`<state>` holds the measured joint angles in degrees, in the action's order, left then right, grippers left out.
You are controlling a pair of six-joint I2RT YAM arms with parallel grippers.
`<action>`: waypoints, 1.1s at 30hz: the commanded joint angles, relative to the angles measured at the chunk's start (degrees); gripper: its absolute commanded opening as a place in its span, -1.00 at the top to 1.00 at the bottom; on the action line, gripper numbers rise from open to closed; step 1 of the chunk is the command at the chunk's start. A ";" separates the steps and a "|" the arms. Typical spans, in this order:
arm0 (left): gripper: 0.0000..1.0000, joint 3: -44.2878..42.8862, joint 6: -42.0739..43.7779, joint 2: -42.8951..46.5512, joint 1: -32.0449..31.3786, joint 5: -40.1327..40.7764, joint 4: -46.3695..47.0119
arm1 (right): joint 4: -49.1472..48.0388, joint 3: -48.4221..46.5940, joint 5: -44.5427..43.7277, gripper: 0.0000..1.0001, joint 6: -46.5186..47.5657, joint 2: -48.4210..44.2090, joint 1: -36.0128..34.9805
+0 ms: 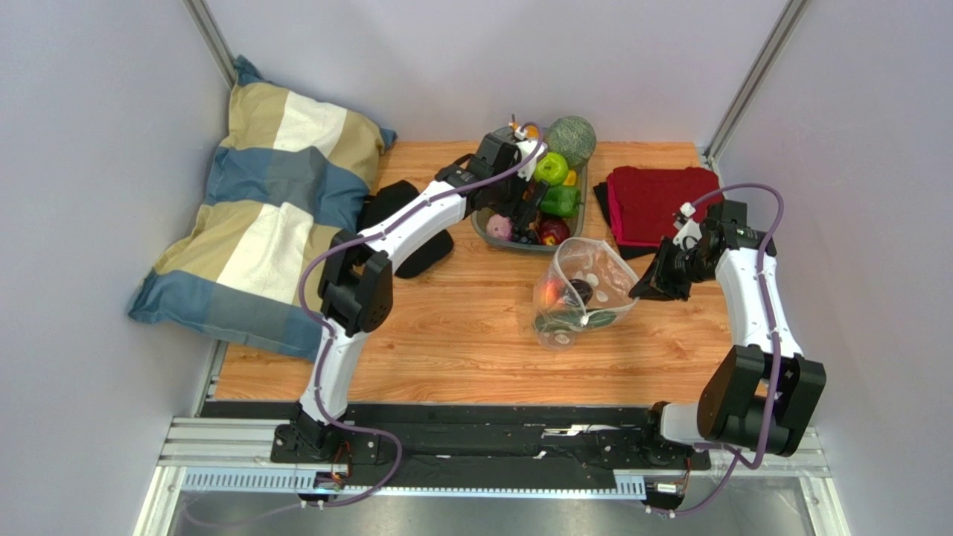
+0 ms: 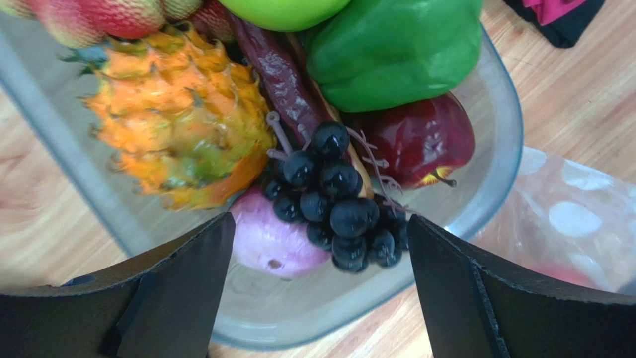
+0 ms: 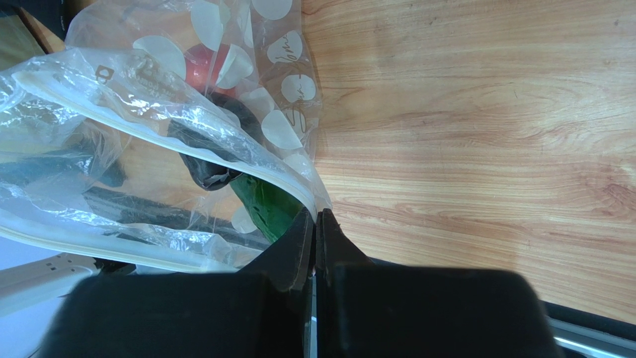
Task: Place the food in the zip-top bag and seal the zipper
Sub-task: Pick up the fake fruit from the bin.
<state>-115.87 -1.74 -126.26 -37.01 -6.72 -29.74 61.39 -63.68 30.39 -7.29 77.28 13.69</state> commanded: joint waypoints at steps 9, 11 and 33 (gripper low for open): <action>-0.57 -5.68 -4.24 -5.31 0.01 -0.84 1.52 | -1.88 -0.74 -0.33 1.00 -0.27 0.42 0.37; -0.39 -5.85 -4.33 -5.40 0.01 -0.75 1.52 | -1.97 -0.74 -0.25 1.00 -0.27 0.42 0.37; 1.00 -8.31 -3.53 9.96 0.89 -6.28 -3.05 | -1.80 -1.36 3.18 1.00 -0.27 1.30 0.28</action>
<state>-120.77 -4.84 -125.67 -36.32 -9.45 -33.95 61.39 -63.68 31.40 -7.29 78.56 13.69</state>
